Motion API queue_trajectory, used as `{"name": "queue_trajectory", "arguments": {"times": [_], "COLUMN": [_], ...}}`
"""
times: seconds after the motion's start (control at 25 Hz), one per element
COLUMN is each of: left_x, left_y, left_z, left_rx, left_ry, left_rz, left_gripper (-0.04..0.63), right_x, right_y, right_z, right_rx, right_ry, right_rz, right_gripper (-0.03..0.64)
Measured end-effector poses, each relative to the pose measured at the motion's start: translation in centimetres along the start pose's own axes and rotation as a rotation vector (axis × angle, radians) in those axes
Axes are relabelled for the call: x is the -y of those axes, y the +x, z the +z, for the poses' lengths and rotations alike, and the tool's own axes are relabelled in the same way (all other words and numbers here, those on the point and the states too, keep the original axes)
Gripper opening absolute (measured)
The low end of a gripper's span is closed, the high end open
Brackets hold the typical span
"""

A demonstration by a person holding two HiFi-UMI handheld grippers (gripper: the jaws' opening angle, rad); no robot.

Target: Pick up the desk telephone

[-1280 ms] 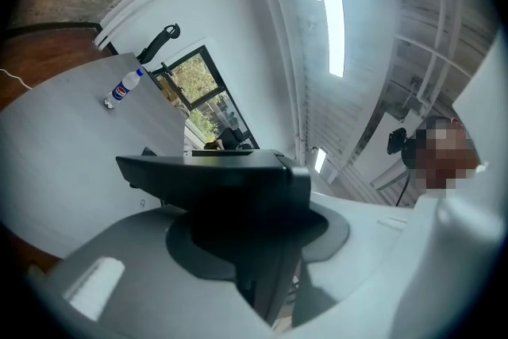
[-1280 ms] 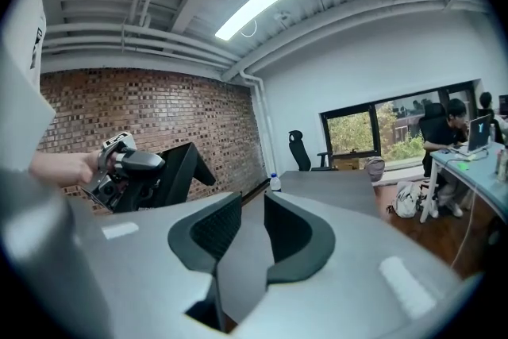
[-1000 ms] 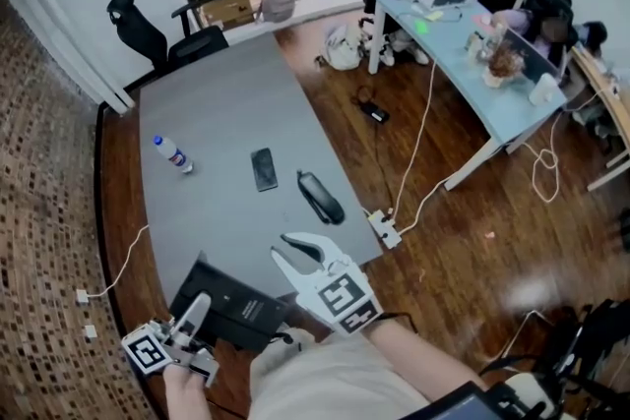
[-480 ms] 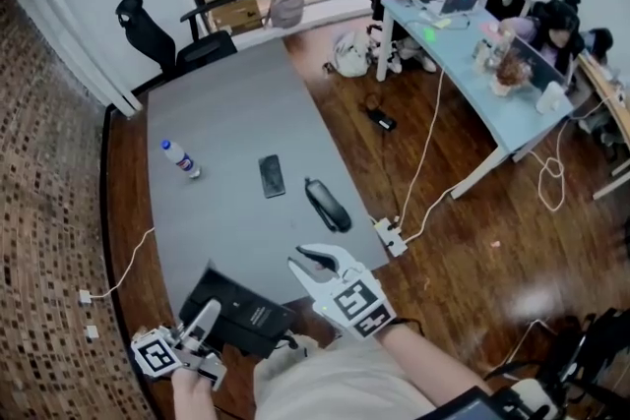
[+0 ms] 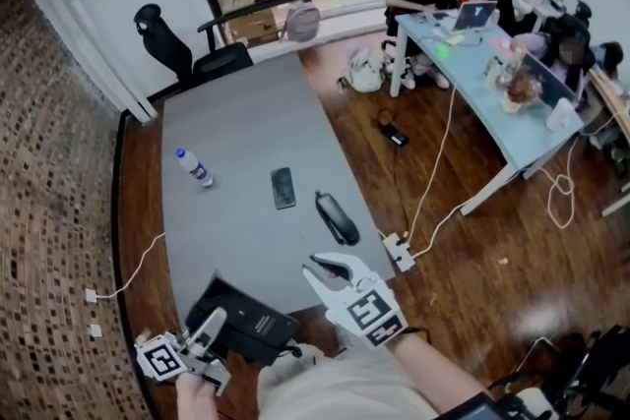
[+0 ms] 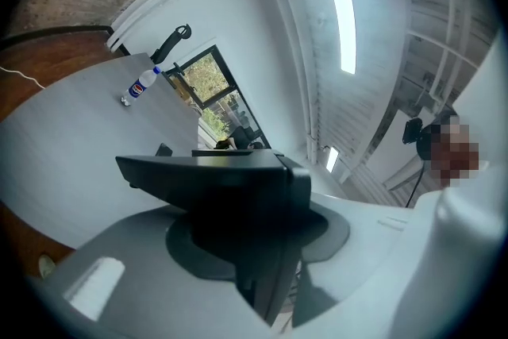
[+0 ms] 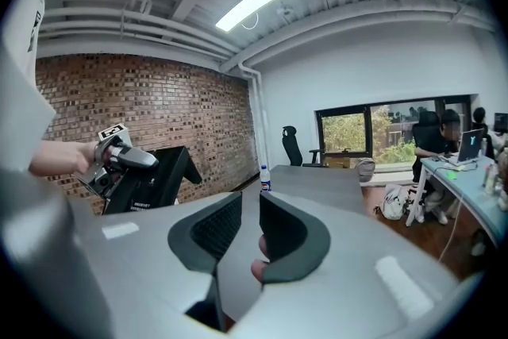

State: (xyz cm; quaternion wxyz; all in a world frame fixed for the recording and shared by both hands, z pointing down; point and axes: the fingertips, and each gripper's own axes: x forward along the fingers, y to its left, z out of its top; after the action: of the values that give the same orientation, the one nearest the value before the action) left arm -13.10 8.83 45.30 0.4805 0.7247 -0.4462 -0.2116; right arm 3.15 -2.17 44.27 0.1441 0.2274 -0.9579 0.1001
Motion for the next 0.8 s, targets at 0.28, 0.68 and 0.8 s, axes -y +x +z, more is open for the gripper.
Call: {"name": "queue_trajectory", "arguments": {"times": [0.28,0.68,0.8], "left_x": [-1.5,-7.5,-9.4], "left_y": [0.3,-0.8,-0.2], "left_z": [-0.6,2.8,4.3], "left_rx": [0.006,-0.009,-0.032], "left_ry": [-0.048,-0.131,-0.157], "left_rz": [0.013,0.02,0.025], "left_gripper": [0.169,0.169,0.169], "right_x": [-0.2,-0.4,-0.3], "right_y": [0.6,7.3,9.7], "right_z": [-0.8,-2.5,-2.4], "right_rx": [0.003,-0.09,-0.099], "right_ry": [0.015,0.043,0.059], "right_rz": [0.008,-0.014,-0.025], "right_gripper": [0.063,0.057,0.057]}}
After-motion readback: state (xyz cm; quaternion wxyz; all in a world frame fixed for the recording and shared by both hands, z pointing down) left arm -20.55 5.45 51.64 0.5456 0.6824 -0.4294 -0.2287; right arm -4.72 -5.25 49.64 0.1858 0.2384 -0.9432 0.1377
